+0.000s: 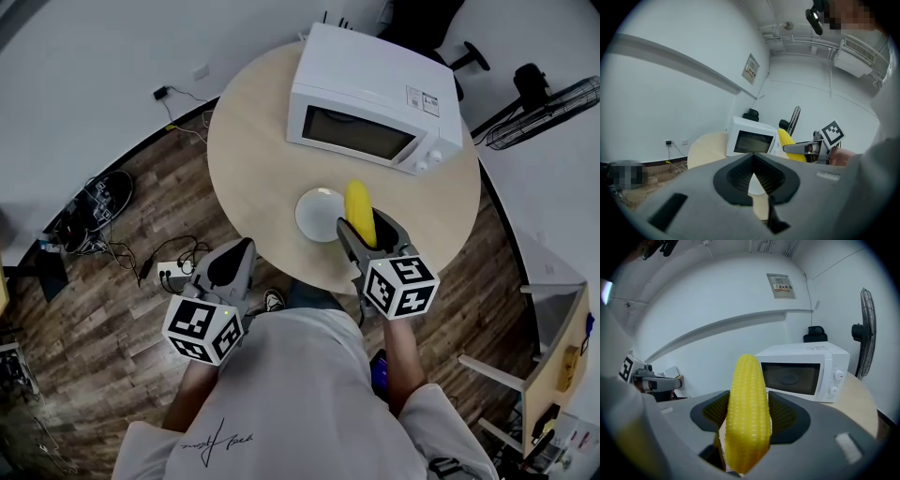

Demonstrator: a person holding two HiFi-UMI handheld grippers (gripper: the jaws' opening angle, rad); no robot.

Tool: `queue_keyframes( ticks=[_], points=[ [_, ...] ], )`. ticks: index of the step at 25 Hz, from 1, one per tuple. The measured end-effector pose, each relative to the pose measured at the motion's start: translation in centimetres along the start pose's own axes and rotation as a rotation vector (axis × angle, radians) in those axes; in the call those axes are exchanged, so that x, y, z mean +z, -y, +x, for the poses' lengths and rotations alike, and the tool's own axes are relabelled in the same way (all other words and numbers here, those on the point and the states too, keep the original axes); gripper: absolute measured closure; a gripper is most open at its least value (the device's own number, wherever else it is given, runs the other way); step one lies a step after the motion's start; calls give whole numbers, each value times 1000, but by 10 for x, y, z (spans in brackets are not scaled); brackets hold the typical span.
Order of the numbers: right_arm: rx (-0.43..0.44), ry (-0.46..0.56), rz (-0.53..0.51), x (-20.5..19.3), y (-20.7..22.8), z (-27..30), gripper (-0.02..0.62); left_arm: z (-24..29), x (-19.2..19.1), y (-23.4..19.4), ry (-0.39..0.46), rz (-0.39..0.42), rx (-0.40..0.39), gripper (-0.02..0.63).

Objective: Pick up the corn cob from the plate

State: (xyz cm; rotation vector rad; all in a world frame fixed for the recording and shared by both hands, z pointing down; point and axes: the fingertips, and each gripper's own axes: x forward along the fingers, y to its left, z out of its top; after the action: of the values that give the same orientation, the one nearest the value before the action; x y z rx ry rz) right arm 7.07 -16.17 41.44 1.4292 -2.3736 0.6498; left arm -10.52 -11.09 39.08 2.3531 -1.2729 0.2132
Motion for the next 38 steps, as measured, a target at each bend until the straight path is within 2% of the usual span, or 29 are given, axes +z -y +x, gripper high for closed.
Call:
queue_keyframes(
  ticks=[14, 21, 38],
  points=[
    [-18, 68, 5, -1, -3, -24, 327, -6, 1, -1, 11, 17, 19, 614],
    [-13, 133, -44, 5, -6, -40, 327, -14, 8, -2, 55, 22, 31, 614],
    [-1, 161, -27, -3, -1, -61, 327, -21, 6, 5, 78, 34, 26, 614]
  ],
)
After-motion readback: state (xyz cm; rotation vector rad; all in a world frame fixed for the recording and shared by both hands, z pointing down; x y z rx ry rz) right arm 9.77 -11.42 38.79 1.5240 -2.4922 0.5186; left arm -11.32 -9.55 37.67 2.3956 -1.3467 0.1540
